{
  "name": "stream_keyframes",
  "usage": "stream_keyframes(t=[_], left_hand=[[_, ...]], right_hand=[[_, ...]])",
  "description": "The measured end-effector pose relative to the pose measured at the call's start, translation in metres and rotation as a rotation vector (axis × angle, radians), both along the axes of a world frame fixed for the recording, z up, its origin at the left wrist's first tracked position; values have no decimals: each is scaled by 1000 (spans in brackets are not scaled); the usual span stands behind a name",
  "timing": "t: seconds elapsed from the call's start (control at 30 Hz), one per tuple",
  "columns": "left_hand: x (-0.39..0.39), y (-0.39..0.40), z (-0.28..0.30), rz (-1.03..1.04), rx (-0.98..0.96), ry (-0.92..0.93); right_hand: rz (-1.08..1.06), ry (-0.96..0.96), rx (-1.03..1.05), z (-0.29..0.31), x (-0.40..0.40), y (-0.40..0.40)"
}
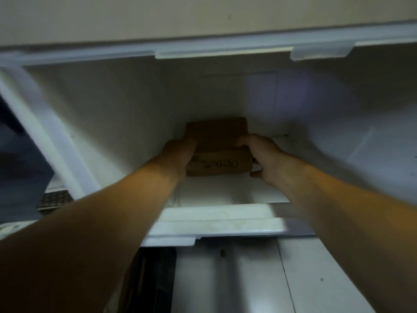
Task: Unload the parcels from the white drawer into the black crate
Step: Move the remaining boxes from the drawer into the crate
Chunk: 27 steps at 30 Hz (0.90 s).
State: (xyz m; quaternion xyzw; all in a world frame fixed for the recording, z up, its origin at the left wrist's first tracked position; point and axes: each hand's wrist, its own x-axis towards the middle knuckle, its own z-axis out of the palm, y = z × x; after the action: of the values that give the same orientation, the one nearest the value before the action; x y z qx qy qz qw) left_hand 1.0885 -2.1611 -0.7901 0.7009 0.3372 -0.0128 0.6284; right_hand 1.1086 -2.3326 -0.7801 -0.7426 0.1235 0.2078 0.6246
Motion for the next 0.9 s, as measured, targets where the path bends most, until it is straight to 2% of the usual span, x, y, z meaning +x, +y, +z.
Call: stream_keyframes(t=[0.17, 0.3, 0.43, 0.63, 0.9], left_hand=[[-29, -15, 25, 64, -90, -80], [-59, -28, 51, 139, -192, -184], [-113, -40, 86, 26, -260, -228], [-197, -52, 129, 0, -378, -345], [-302, -25, 141, 49, -359, -359]], right_hand=[[-50, -109, -15, 33, -32, -4], [-137, -131, 59, 65, -74, -16], [-262, -245, 139, 102, -124, -37], [-372, -384, 151, 148, -217, -47], [-390, -332, 249, 167, -324, -32]])
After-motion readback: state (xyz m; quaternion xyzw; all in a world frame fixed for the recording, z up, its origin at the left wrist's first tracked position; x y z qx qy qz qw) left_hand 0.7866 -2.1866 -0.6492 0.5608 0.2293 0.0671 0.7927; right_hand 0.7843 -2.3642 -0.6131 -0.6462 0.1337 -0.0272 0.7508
